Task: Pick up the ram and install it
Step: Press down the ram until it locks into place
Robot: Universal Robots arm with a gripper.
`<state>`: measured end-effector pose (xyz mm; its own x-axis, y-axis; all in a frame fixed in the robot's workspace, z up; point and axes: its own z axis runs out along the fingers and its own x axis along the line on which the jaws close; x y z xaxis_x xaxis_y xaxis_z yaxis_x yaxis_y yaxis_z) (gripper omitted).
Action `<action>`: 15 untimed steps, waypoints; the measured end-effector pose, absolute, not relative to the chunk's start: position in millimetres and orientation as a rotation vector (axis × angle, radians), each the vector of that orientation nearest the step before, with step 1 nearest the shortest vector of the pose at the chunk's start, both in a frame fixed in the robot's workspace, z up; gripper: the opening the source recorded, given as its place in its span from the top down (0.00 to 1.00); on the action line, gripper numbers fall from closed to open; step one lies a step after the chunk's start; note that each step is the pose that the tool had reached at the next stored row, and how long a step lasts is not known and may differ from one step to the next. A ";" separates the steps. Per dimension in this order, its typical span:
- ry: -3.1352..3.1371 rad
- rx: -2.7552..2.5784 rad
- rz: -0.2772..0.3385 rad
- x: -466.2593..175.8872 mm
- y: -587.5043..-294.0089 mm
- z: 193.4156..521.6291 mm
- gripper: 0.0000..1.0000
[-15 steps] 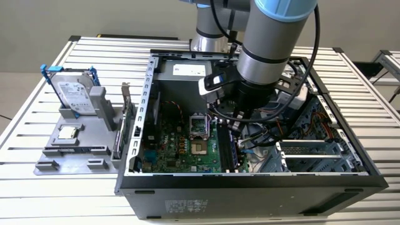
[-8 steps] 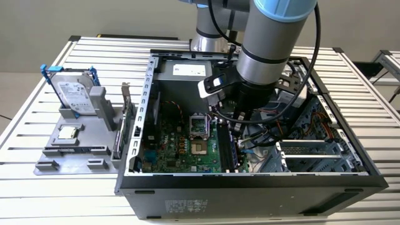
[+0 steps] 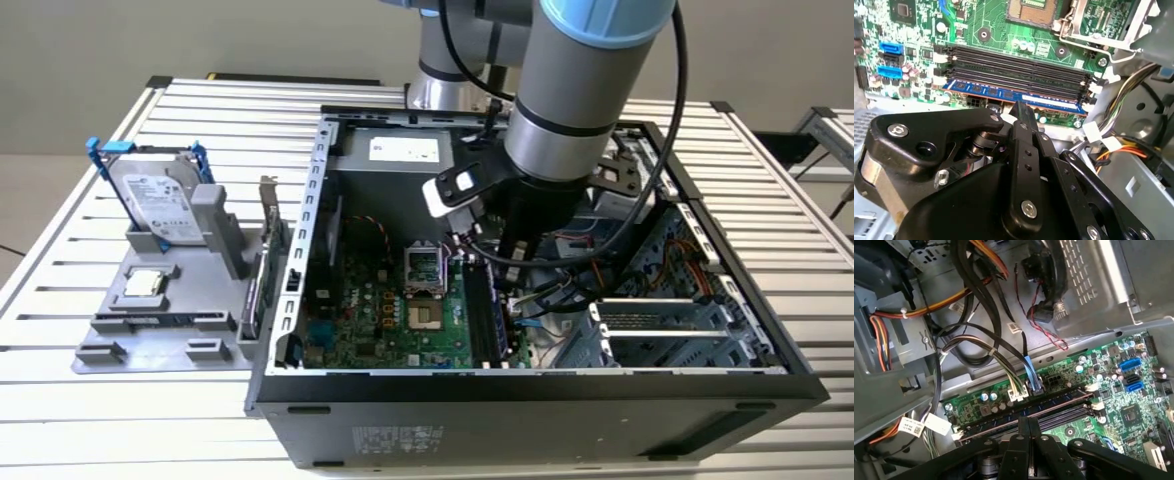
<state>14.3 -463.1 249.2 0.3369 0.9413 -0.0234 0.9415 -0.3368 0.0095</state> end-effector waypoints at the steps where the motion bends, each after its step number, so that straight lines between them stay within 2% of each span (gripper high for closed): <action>1: 1.812 2.540 -0.021 14.3 -463.0 249.1 1.00; 15: 2.019 2.378 -0.018 14.1 -462.7 248.4 1.00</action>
<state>14.1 -462.7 248.4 0.1624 0.9865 -0.0228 0.9867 -0.1622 0.0093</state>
